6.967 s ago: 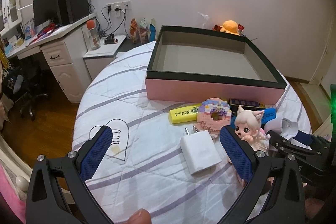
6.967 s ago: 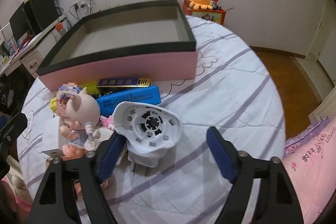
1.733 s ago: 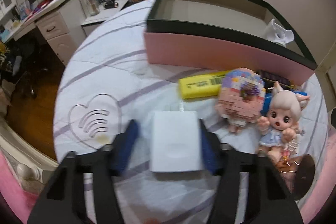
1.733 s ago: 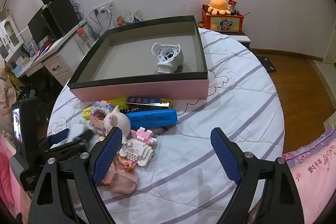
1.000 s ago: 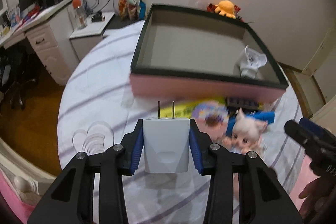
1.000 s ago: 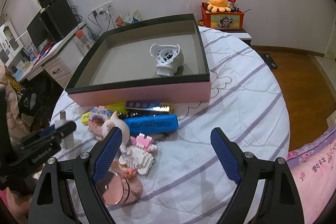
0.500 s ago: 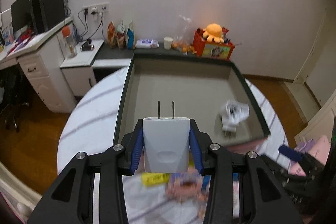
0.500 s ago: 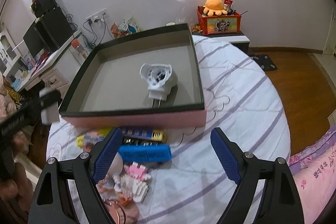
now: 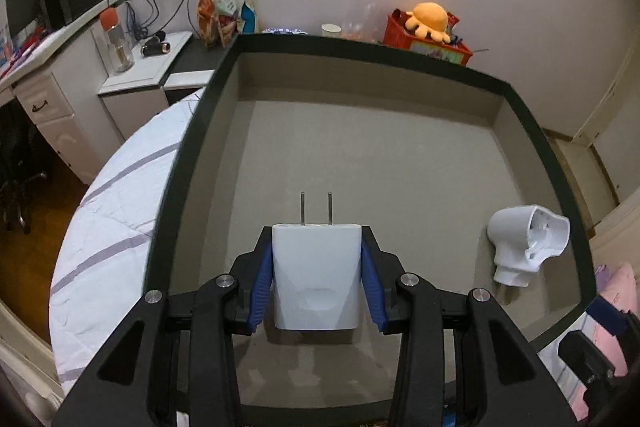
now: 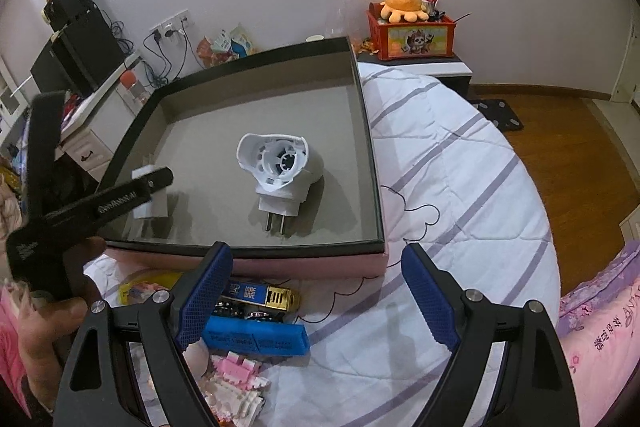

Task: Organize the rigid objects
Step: 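Carry the white charger into the pink box and release it, then withdraw the left gripper and move the right gripper toward the rose-gold jar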

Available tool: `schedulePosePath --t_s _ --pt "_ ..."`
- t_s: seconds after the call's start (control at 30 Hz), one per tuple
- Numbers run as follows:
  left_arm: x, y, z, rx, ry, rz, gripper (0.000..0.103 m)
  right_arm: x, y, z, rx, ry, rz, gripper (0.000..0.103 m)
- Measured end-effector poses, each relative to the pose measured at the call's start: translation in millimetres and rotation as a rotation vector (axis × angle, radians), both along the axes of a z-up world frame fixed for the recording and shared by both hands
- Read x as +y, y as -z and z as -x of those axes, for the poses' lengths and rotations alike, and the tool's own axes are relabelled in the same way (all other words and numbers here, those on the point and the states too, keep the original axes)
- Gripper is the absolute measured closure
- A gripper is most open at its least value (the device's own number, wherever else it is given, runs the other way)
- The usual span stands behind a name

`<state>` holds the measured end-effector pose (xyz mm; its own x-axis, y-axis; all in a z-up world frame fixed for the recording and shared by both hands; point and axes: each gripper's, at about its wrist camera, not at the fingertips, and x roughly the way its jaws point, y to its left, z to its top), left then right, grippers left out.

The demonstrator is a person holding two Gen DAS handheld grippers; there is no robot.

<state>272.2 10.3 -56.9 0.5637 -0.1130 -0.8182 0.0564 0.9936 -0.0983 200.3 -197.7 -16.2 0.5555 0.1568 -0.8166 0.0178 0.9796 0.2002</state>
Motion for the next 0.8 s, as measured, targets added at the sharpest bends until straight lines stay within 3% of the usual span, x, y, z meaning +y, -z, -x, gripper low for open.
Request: schedulePosePath --t_s 0.1,0.2,0.3,0.33,0.37,0.53,0.77,0.8 --pt "-4 3 3 0.013 0.003 -0.022 0.057 1 2 -3 0.007 -0.004 -0.001 0.016" --pt "-8 1 6 0.028 0.033 -0.002 0.040 3 0 -3 0.002 -0.011 0.000 0.016" --pt "-17 -10 18 -0.010 0.063 -0.010 0.022 5 -3 3 -0.009 -0.016 0.002 0.016" --pt "-19 -16 24 -0.034 0.059 -0.026 0.007 5 -5 4 -0.015 -0.017 0.001 0.015" --pt "-20 -21 29 -0.066 0.051 -0.039 0.001 5 -8 7 -0.024 -0.016 0.001 0.016" --pt "-12 -53 59 -0.176 0.004 -0.079 0.000 3 -21 25 -0.065 -0.001 0.005 0.015" --pt "12 -69 101 -0.170 -0.028 -0.049 0.000 11 -37 48 -0.113 -0.002 0.010 0.015" --pt "15 -70 107 -0.166 -0.032 -0.044 0.000 14 -39 52 -0.119 -0.003 0.015 0.011"
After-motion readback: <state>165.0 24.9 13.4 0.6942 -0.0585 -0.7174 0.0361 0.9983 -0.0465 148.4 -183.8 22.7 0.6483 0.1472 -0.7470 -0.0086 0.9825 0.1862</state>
